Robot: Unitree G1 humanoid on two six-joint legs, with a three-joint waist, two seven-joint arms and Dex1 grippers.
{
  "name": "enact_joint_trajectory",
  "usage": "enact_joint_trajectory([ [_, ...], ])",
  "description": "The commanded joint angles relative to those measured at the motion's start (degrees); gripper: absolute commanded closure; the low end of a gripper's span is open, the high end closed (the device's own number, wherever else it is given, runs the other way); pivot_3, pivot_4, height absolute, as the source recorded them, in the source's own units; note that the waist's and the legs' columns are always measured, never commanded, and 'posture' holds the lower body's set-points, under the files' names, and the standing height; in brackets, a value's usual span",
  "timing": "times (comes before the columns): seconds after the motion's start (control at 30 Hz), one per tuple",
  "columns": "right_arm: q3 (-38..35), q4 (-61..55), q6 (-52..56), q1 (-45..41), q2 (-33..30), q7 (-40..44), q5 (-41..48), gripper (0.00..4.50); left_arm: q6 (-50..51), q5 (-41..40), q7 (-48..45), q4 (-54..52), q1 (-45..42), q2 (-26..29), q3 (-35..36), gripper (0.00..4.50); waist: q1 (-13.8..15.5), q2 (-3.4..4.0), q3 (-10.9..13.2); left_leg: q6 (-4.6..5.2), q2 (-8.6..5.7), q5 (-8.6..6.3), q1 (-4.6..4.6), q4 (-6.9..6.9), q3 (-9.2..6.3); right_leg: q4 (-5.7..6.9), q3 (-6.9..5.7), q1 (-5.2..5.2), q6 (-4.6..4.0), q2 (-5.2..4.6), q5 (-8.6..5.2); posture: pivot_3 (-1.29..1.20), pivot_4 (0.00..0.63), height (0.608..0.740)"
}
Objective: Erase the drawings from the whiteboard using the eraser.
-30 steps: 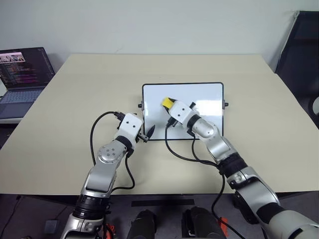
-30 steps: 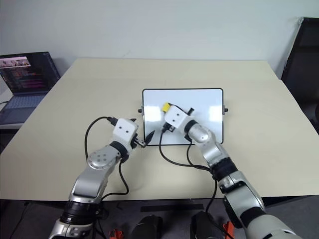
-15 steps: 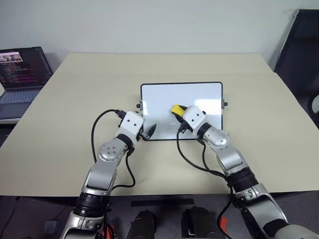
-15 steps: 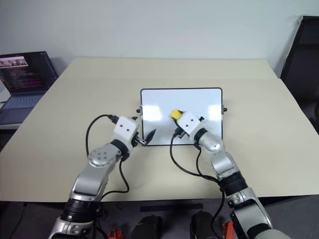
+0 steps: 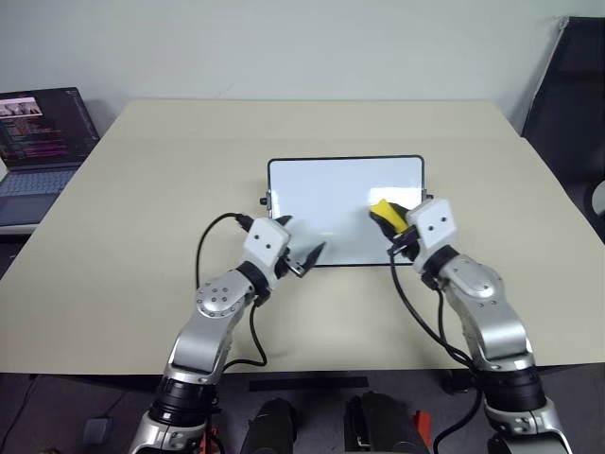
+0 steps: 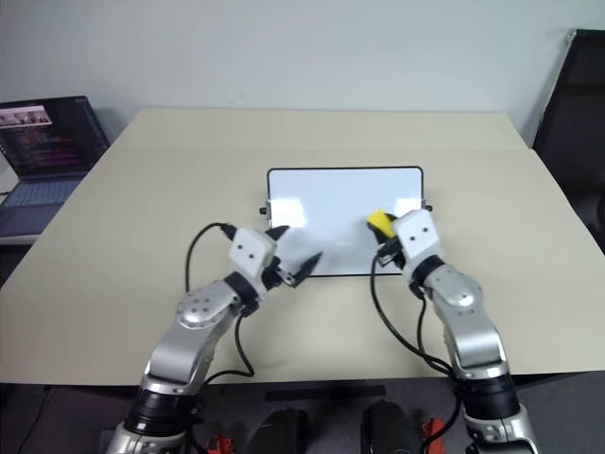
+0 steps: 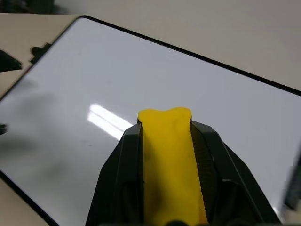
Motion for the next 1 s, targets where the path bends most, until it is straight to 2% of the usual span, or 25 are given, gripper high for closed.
enact_joint_trajectory([
  [0.03, -5.9, -5.0, 5.0, 0.8, -1.8, -3.1, 0.1, 3.39, -3.3, -1.6, -4.6, 0.5, -2.0, 0.5, -2.0, 0.00, 0.1, 0.00, 0.0, 0.00, -0.01, 0.00, -0.01, -0.01, 0.01, 0.00, 0.01, 0.00, 0.00, 0.01, 0.00, 0.00, 0.150, 0.740],
  [0.2, -13.6, -7.1, 13.9, 2.3, -3.5, -7.0, 0.9, 3.39, -5.2, -7.1, -16.4, 4.4, -5.3, 1.1, -4.7, 0.00, 0.1, 0.01, 0.0, 0.00, -0.07, 0.00, -0.03, -0.02, 0.04, -0.01, -0.01, -0.02, 0.00, 0.09, 0.00, 0.00, 0.150, 0.740],
  [0.5, -21.5, -8.0, 26.3, 4.1, -1.3, -11.0, 4.3, 3.39, -8.5, -8.4, -28.9, 12.3, -10.8, 3.0, -8.0, 0.00, -0.3, 0.01, 0.0, 0.01, -0.08, 0.00, -0.03, -0.01, 0.06, 0.00, -0.01, -0.02, -0.01, 0.15, -0.01, 0.00, 0.150, 0.740],
  [0.67, -21.8, -5.0, 27.8, 5.0, -2.2, -10.1, 5.9, 3.39, -10.7, -7.4, -31.7, 14.3, -11.5, 3.1, -8.7, 0.00, -0.5, 0.03, 0.0, 0.02, -0.09, -0.01, -0.03, -0.01, 0.08, -0.01, 0.02, -0.02, -0.01, 0.15, -0.01, 0.00, 0.150, 0.740],
  [1.0, -20.6, 3.4, 24.6, 1.6, -3.2, -10.1, 7.3, 3.39, -10.9, -6.9, -30.4, 13.4, -10.2, 3.7, -8.1, 0.00, -0.6, 0.03, 0.0, 0.02, -0.08, -0.01, -0.02, 0.00, 0.09, 0.01, 0.02, -0.02, 0.00, 0.16, 0.00, 0.00, 0.150, 0.740],
])
